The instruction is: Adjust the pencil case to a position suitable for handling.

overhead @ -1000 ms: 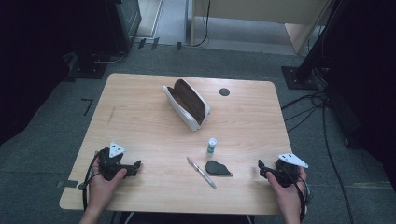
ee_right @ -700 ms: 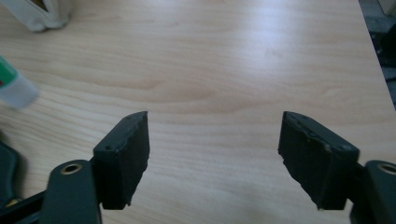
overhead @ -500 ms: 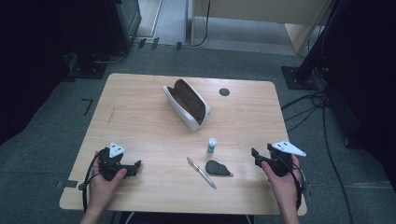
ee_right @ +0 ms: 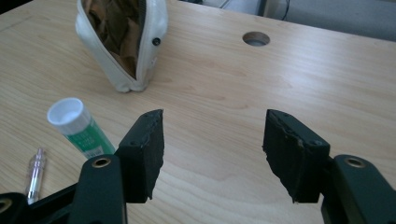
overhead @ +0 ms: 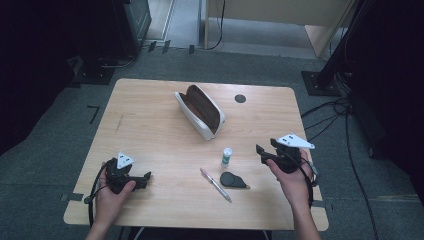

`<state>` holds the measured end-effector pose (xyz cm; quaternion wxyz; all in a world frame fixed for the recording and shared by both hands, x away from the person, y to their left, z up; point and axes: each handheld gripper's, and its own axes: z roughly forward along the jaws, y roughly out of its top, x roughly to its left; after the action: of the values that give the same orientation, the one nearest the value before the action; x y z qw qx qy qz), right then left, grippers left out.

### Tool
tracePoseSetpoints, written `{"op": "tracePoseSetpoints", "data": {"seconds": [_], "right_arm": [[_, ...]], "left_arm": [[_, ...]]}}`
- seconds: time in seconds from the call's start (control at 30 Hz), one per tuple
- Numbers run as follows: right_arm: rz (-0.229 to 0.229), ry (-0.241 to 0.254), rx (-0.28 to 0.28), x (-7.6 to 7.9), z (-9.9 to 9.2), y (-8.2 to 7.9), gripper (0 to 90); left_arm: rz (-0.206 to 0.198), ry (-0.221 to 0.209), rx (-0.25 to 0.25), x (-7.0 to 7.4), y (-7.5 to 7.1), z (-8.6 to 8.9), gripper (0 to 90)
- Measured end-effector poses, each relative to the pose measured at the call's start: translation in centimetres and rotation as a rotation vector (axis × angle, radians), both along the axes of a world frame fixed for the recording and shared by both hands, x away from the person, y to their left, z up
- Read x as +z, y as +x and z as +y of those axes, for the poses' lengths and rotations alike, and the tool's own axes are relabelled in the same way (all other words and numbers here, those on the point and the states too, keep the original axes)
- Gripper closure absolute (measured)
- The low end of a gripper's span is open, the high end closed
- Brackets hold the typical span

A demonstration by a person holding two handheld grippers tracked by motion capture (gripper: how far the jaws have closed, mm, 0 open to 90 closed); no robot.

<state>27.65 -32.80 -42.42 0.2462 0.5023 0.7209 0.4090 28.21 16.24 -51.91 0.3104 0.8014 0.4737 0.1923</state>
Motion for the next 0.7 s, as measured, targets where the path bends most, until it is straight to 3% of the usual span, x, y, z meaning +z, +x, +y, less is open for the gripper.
{"op": "tracePoseSetpoints", "data": {"seconds": [0.27, 0.7], "right_arm": [[-0.013, -0.036, 0.033, 0.9, 2.5, 2.2, 42.2], [0.013, -0.030, 0.080, 1.2, 4.9, 5.9, 45.3]], "left_arm": [[0.001, 0.000, 0.000, 0.0, 0.0, 0.0, 0.0], [0.000, 0.000, 0.000, 0.0, 0.0, 0.0, 0.0]]}}
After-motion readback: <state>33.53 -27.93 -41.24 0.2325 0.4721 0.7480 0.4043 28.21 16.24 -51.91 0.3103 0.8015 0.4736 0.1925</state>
